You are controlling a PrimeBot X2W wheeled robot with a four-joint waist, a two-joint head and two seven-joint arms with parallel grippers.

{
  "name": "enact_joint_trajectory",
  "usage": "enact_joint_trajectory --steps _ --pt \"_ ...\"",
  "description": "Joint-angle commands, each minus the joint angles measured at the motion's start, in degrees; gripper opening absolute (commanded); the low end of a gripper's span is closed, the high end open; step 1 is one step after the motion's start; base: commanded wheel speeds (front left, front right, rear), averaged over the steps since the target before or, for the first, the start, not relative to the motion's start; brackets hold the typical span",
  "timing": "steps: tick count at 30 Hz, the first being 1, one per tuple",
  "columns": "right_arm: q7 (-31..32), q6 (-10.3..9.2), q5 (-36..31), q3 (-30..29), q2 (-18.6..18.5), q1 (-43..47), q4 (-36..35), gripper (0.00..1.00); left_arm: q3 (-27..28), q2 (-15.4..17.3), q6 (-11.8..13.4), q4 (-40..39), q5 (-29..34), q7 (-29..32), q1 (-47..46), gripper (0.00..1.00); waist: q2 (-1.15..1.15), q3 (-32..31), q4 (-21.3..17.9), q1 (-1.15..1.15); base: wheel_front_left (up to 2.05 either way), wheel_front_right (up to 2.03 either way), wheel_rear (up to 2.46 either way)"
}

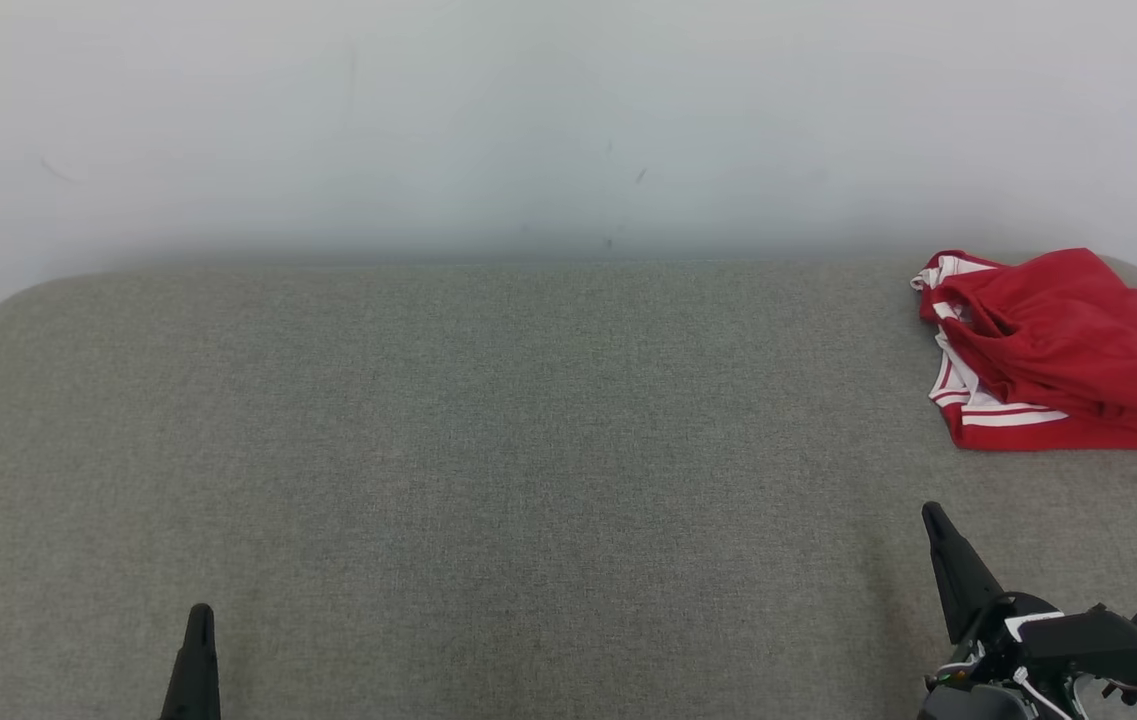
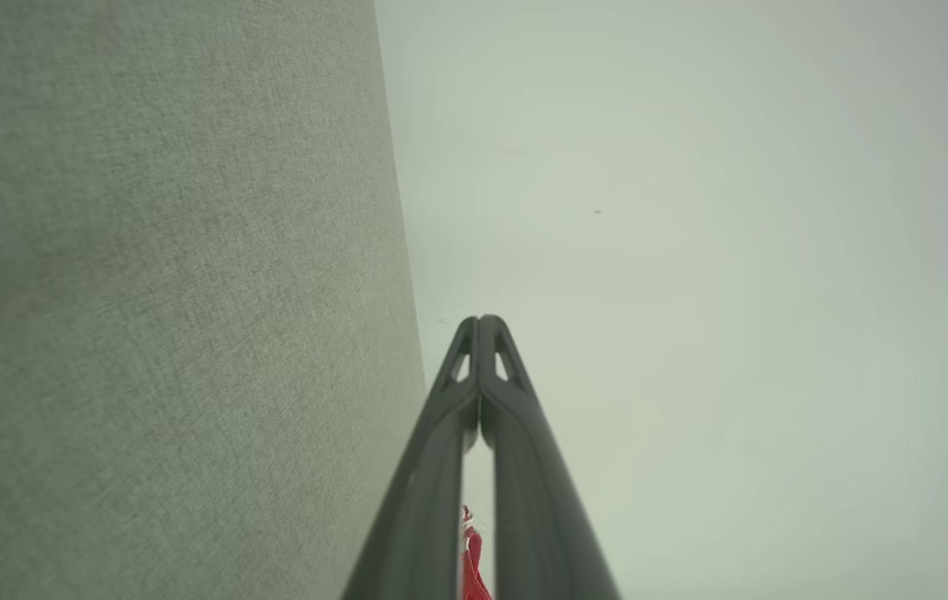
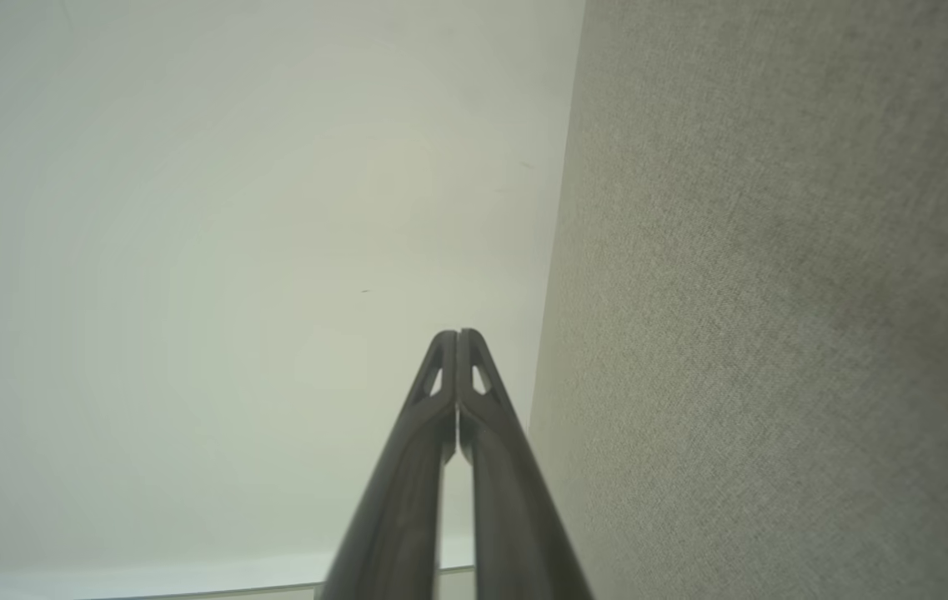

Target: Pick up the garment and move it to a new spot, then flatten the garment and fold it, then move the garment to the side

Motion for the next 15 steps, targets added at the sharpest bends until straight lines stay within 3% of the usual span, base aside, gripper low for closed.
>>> enact_joint_trajectory --steps 1,15 --pt "0.4 0.06 1.0 -0.2 0.2 -0.3 0.0 0.00 0.2 0.2 -0.4 -0.4 -1.1 0.3 0.7 0.00 0.00 0.0 0.0 0.00 0.00 0.00 0.00" --pt "0.9 0.06 1.1 -0.6 0.4 -0.5 0.1 0.00 0.2 0.2 -0.4 -0.4 -1.6 0.3 0.7 0.00 0.00 0.0 0.0 0.00 0.00 0.00 0.00"
